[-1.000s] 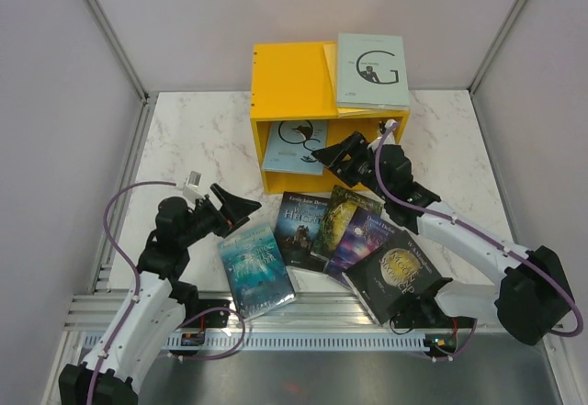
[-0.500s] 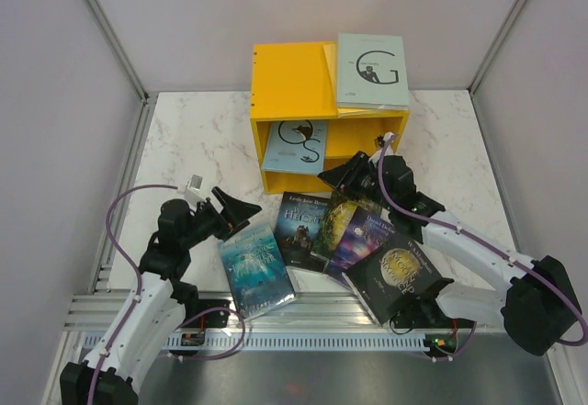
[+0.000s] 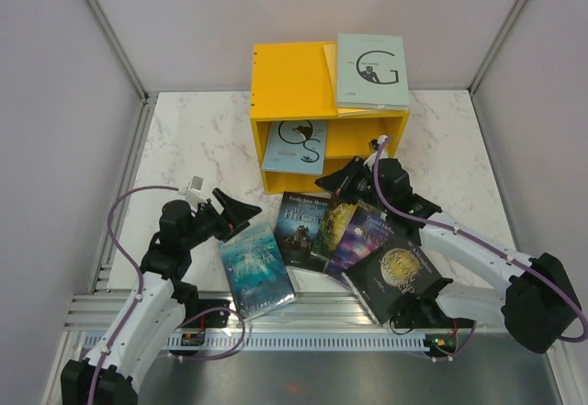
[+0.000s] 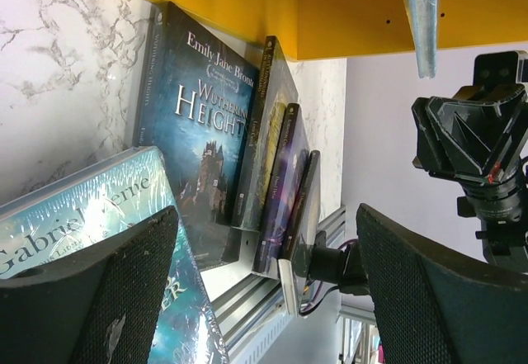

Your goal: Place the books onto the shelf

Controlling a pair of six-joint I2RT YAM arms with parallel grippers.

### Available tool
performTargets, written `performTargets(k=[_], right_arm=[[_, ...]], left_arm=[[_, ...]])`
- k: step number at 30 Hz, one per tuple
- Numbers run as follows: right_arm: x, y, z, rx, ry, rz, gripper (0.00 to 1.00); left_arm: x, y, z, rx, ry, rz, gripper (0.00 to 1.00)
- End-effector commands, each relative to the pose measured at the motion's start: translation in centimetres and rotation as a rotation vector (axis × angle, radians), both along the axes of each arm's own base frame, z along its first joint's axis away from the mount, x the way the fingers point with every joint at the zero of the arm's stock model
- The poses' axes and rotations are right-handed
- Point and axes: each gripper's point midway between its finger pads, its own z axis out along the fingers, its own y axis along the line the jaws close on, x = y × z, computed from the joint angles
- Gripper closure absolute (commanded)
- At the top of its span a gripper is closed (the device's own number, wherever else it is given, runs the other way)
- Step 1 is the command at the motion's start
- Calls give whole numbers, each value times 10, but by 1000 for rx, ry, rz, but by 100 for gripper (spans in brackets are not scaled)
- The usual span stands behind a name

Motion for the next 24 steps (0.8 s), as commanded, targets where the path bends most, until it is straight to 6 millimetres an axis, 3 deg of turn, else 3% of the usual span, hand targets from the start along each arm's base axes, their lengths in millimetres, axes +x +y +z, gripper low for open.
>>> performTargets(k=[1, 12, 24], right_arm=[[6, 4, 2, 5, -31, -4, 85], [47, 2, 4, -46, -45, -63, 88], [72, 13, 27, 6, -68, -74, 89]], left_arm=[[4, 2, 1, 18, -50, -1, 11], [1, 1, 0, 24, -47, -17, 11], [-4, 1, -5, 32, -36, -25, 12]])
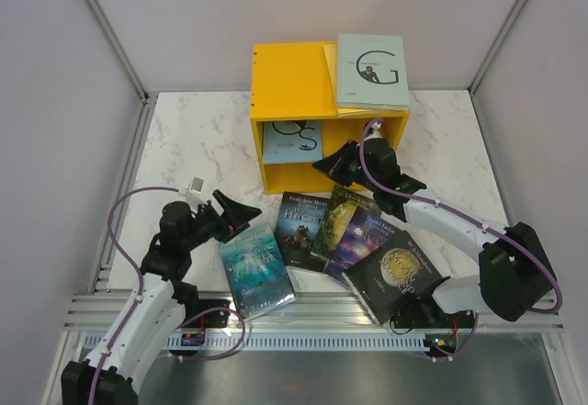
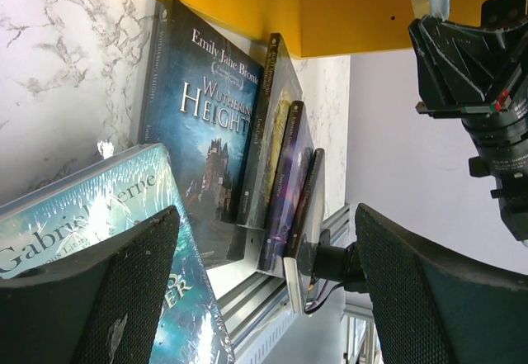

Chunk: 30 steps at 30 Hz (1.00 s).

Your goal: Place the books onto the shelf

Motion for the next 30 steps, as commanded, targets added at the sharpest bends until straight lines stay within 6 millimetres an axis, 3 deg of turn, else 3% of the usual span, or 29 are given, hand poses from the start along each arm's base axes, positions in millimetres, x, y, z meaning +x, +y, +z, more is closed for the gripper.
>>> performTargets(k=[1, 6, 10, 13, 14, 16, 17, 19, 21, 22, 23, 24, 25, 26, 27, 28, 30], right_arm=[[19, 11, 40, 73, -95, -1, 89], [20, 18, 28, 95, -84, 20, 90], [2, 12, 25, 112, -102, 45, 85], [-23, -11, 12, 53, -108, 36, 56], [-34, -23, 16, 11, -130, 29, 40], [-48, -33, 10, -30, -140, 37, 31], [-60, -34, 18, -21, -168, 67, 19], [-80, -29, 4, -17, -150, 127, 11], [-108, -6, -1, 12, -146, 229, 4], [-119, 2, -17, 0, -119, 264, 2], [-141, 19, -25, -8, -113, 323, 2], [-150, 27, -30, -17, -110, 347, 2], [-161, 35, -50, -52, -75, 377, 2], [-180, 46, -57, -56, -74, 427, 2], [-185, 50, -66, -59, -52, 421, 2], [-193, 49, -90, -90, -6, 433, 2], [-203, 55, -99, -63, 6, 448, 2]], left_arm=[[-2, 1, 0, 23, -37, -22, 12], [-9, 9, -18, 77, 39, 8, 12], [-17, 23, -40, 187, 118, 35, 12], [-22, 29, -46, 211, 152, 67, 12], [-23, 30, -47, 213, 163, 79, 13], [-21, 36, -51, 229, 184, 118, 13], [-21, 38, -52, 236, 188, 129, 13], [-19, 42, -59, 254, 210, 152, 13], [-18, 46, -69, 277, 237, 170, 13], [-18, 46, -71, 282, 240, 170, 13], [-17, 47, -75, 285, 244, 172, 13], [-17, 47, -76, 283, 244, 177, 13], [-17, 47, -78, 284, 248, 173, 13], [-18, 47, -80, 284, 248, 173, 13], [-18, 47, -80, 284, 248, 175, 13], [-18, 47, -79, 281, 243, 176, 13], [-19, 47, -82, 280, 246, 177, 13]])
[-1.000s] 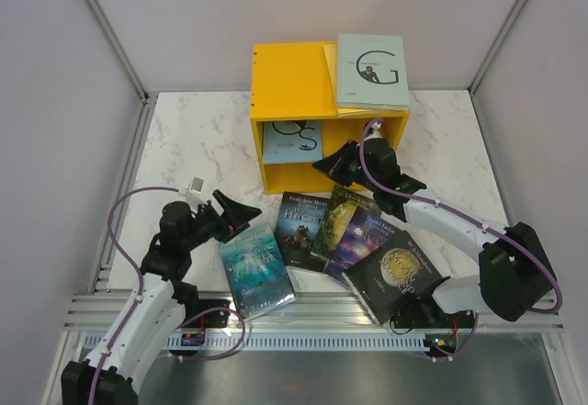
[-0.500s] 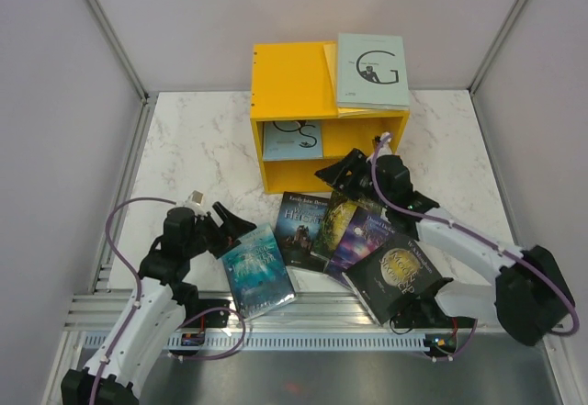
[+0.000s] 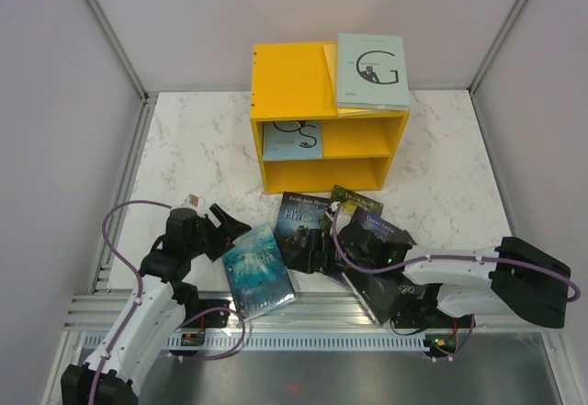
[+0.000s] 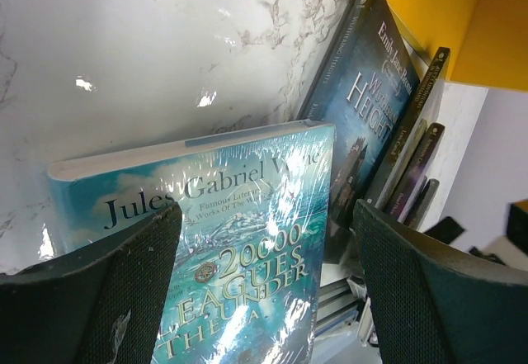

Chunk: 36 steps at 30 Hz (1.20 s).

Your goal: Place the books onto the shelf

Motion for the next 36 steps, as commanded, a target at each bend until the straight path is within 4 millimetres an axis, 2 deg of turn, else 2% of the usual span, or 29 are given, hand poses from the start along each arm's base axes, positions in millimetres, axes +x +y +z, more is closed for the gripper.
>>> performTargets(k=[1, 4, 6, 7, 9, 10, 11, 16, 18, 21, 22, 23, 24, 25, 26, 27, 28, 29, 30, 31, 33, 35, 36], right_arm=[[-1, 5, -15, 39, 14, -57, 2], [-13, 16, -31, 18, 35, -29, 2], [-28, 27, -34, 4, 42, 20, 2], [-27, 33, -40, -12, 41, 10, 2], [-38, 45, -40, 10, 53, 37, 2], [-42, 47, -49, -5, 68, 46, 2], [-45, 52, -47, 21, 83, 51, 2], [-53, 53, -62, 2, 111, 48, 3], [-54, 55, -60, 25, 116, 41, 5], [-55, 61, -59, 73, 126, 31, 14], [-57, 61, -66, 71, 139, 31, 21], [-59, 68, -58, 121, 134, 38, 25], [-61, 68, -59, 137, 144, 40, 30], [-66, 69, -69, 137, 174, 38, 38], [-65, 76, -54, 227, 168, 43, 43], [-67, 74, -55, 249, 186, 39, 50], [-67, 72, -64, 257, 220, 23, 60], [-67, 75, -47, 347, 215, 28, 67], [-69, 71, -55, 342, 225, 23, 80], [-67, 71, -46, 387, 226, 17, 85], [-67, 68, -47, 384, 225, 12, 100], [-67, 66, -51, 345, 208, 10, 100], [-66, 68, -39, 359, 189, 15, 100]], left_arm=[[0, 6, -9, 38, -6, 13, 13], [-1, 7, -14, 41, 3, 15, 13], [-2, 7, -17, 41, 9, 14, 13], [-1, 7, -17, 42, 6, 15, 13], [-2, 7, -20, 39, 9, 14, 13], [-2, 6, -20, 36, 8, 13, 13], [-3, 6, -21, 34, 12, 11, 13], [-3, 5, -23, 31, 12, 10, 13], [-4, 3, -25, 18, 10, 6, 13], [-5, 1, -30, 3, 18, 4, 13], [-5, 1, -32, 3, 22, 5, 13], [-6, 1, -33, 0, 27, 2, 13], [-6, 1, -33, -1, 25, 2, 13], [-6, 1, -33, -3, 23, 2, 14], [-6, 0, -33, -4, 25, 1, 14], [-6, 1, -33, -2, 21, 1, 14], [-6, 0, -33, -2, 21, -1, 14], [-6, 0, -33, -3, 19, -3, 14], [-6, 0, -32, -2, 17, -4, 14], [-6, 0, -32, -4, 13, -5, 14], [-6, -1, -31, -5, 8, -9, 14], [-5, -1, -27, -10, -5, -12, 14], [-4, -1, -25, -11, -13, -12, 14]])
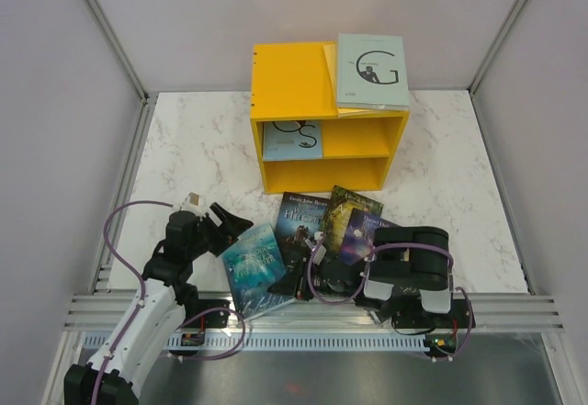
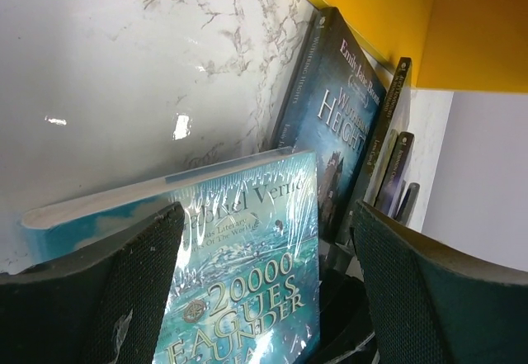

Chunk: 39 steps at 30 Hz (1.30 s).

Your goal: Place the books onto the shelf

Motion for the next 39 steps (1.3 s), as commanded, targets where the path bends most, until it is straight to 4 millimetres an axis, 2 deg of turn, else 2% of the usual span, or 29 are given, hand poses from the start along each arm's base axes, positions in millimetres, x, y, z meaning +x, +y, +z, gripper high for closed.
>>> performTargets(k=[1, 2, 5, 6, 8, 9, 10, 11, 14, 15, 16, 17, 18, 19, 20, 21, 22, 23, 24, 27, 30, 31, 32, 35, 39], right_arm=[[4, -5, 15, 14, -49, -27, 100], [7, -3, 30, 32, -85, -32, 100], [13, -12, 32, -26, -121, -63, 100], [16, -14, 50, 8, -134, -80, 100], [19, -24, 45, -53, -143, -94, 100], [24, -27, 63, -26, -172, -119, 100], [25, -35, 58, -71, -177, -126, 100], [30, -41, 77, -38, -202, -158, 100], [39, -60, 83, -81, -217, -203, 100], [44, -68, 106, -28, -234, -237, 100], [49, -78, 101, -74, -231, -256, 100], [52, -83, 126, -18, -242, -278, 100], [57, -89, 134, -13, -247, -301, 100], [59, -96, 131, -56, -258, -309, 100], [63, -100, 155, -10, -273, -332, 100], [69, -104, 161, -15, -280, -354, 100], [71, -108, 165, -23, -291, -357, 100], [73, -108, 180, 6, -300, -362, 100], [76, -109, 186, 14, -310, -365, 100], [97, -118, 205, 36, -344, -390, 100], [102, -122, 227, 82, -376, -381, 100], [110, -127, 232, 88, -384, -402, 100], [112, -128, 244, 106, -399, -406, 100], [118, -131, 264, 128, -421, -398, 100], [117, -131, 283, 158, -429, -370, 100]], left_arm=[[-17, 4, -25, 27, 96, -4, 14], [-17, 4, -23, 23, 91, -4, 14], [-15, 2, -16, 16, 75, -11, 14], [-14, 1, -11, 13, 65, -13, 14], [-14, 1, -5, 10, 60, -18, 15], [-13, 0, 2, 7, 48, -21, 15], [-12, 0, 7, 5, 33, -18, 15], [-13, 1, 10, 5, 36, -17, 15], [-10, 1, 33, 2, -21, -13, 14], [-10, 2, 42, 2, -35, -13, 14], [-9, 3, 47, 8, -49, -10, 13], [-10, 3, 52, 11, -57, -13, 13], [-10, 5, 61, 17, -66, -7, 12], [-10, 6, 64, 26, -72, -4, 12], [-10, 7, 67, 31, -77, -5, 12], [-11, 8, 71, 34, -85, -1, 12], [-11, 9, 73, 36, -87, 1, 12], [-12, 9, 76, 32, -100, 2, 12], [-12, 9, 77, 29, -104, 3, 12], [-15, 8, 76, 19, -104, 2, 12], [-17, 9, 74, 24, -99, -2, 12], [-18, 10, 73, 29, -97, 2, 12], [-19, 10, 73, 28, -97, -1, 12], [-19, 9, 74, 22, -99, -1, 11], [-19, 9, 72, 26, -94, 1, 11]])
